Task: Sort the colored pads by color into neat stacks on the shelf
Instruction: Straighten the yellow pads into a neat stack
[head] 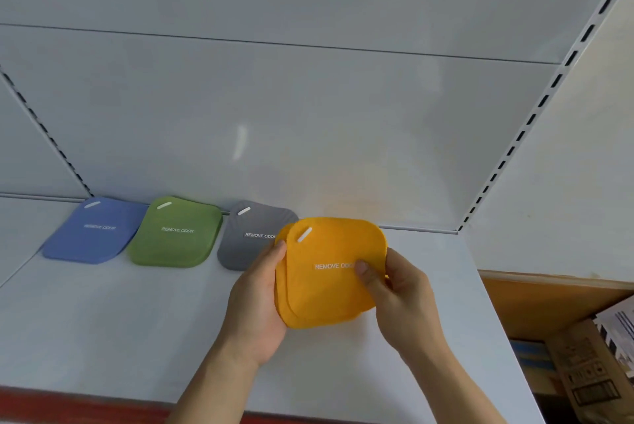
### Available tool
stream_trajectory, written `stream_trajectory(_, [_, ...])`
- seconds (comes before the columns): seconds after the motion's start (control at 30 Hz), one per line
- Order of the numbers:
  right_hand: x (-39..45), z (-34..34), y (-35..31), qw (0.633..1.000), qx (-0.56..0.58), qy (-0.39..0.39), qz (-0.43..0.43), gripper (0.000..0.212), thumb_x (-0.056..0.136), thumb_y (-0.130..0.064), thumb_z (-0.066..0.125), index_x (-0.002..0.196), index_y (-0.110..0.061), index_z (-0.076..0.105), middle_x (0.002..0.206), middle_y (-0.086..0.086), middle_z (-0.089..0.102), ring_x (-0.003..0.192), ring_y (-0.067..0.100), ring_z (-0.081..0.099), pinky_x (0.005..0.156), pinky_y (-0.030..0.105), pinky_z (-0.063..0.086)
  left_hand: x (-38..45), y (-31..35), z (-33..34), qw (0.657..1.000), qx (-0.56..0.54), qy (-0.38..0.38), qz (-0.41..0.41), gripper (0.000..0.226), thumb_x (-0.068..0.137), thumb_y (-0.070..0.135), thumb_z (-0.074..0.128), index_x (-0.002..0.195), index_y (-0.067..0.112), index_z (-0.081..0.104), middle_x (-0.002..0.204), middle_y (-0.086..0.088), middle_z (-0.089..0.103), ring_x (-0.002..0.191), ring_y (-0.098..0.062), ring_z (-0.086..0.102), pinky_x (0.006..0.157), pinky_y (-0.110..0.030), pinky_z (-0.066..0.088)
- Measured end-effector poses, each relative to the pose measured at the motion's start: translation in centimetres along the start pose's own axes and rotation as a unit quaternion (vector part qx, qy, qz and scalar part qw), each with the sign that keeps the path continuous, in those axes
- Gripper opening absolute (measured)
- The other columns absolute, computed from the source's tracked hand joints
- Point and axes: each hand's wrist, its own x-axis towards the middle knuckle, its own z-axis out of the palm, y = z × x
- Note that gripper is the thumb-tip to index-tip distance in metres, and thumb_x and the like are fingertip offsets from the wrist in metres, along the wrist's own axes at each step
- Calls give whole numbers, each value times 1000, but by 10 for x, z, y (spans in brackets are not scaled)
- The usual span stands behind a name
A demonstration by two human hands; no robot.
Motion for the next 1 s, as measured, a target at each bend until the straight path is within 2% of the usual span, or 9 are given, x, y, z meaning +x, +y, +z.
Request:
stream_trajectory(0.13, [-4, 7, 4, 1000, -10, 15, 2, 30, 94, -43, 66, 84, -16, 69, 73, 2, 68, 66, 9, 56, 60, 22, 45, 0, -2, 0, 1000, 0, -14, -12, 48, 108, 51, 41, 145, 30, 62, 138, -7, 71, 128, -32, 67, 115, -61, 45])
stream_trajectory(0.43, [-8, 11, 5, 999, -36, -10, -3, 16, 99, -26, 66, 86, -17, 71, 73, -2, 69, 60, 4, 54, 55, 17, 41, -1, -10, -6, 1000, 2, 16, -7, 47, 106, 56, 41, 139, 34, 67, 133, -10, 73, 124, -35, 69, 109, -68, 48])
stream_trajectory(0.57, [-8, 17, 10, 997, -75, -2, -7, 23, 98, -29, 67, 76, -27, 63, 63, -16, 59, 58, 6, 48, 54, 18, 35, -5, -6, -3, 1000, 4, 10, 4, 55, 99, 63, 44, 140, 33, 65, 131, -7, 75, 120, -31, 72, 103, -57, 55])
stream_trajectory(0.67, [-7, 18, 9, 994, -110, -6, 0, 33, 98, -38, 66, 69, -29, 52, 59, -15, 52, 56, 7, 43, 52, 19, 31, -10, -5, 2, 997, 55, 0, 62, 49, 94, 54, 57, 133, 27, 69, 124, -7, 78, 113, -31, 75, 95, -54, 59])
stream_trajectory(0.73, [-1, 10, 8, 991, -130, 8, -5, 28, 98, -48, 62, 77, -30, 59, 68, -12, 60, 65, 4, 54, 58, 24, 40, -12, -3, 3, 991, 84, 21, 102, 39, 94, 48, 62, 124, 27, 73, 120, -7, 78, 110, -31, 75, 94, -57, 60])
stream_trajectory(0.8, [14, -10, 13, 971, -227, 70, -15, 21, 99, -50, 57, 101, -33, 68, 92, -9, 69, 88, 12, 65, 75, 33, 52, -12, -1, -1, 988, 92, 36, 116, 34, 95, 49, 62, 119, 30, 76, 118, -2, 79, 112, -28, 74, 98, -59, 58])
stream_trajectory(0.87, [30, -31, 16, 915, -395, 82, 23, 42, 97, -56, 54, 117, -20, 66, 102, 2, 68, 102, 27, 63, 83, 40, 51, -11, 4, -6, 988, 81, 49, 123, 32, 94, 50, 61, 117, 34, 76, 118, 3, 79, 114, -26, 73, 98, -58, 58])
stream_trajectory(0.93, [39, -36, 14, 868, -485, 41, 96, 55, 92, -67, 53, 107, -14, 63, 94, 4, 58, 105, 32, 60, 79, 39, 46, -9, 9, -10, 987, 76, 57, 130, 30, 94, 51, 60, 116, 37, 76, 119, 7, 79, 115, -25, 73, 96, -58, 59])
stream_trajectory(1.0, [43, -24, 8, 852, -507, -4, 129, 59, 87, -73, 55, 100, -15, 58, 91, 2, 49, 105, 31, 59, 75, 36, 41, -9, 12, -12, 984, 86, 66, 140, 27, 95, 52, 60, 112, 40, 76, 119, 8, 78, 115, -25, 72, 98, -60, 58])
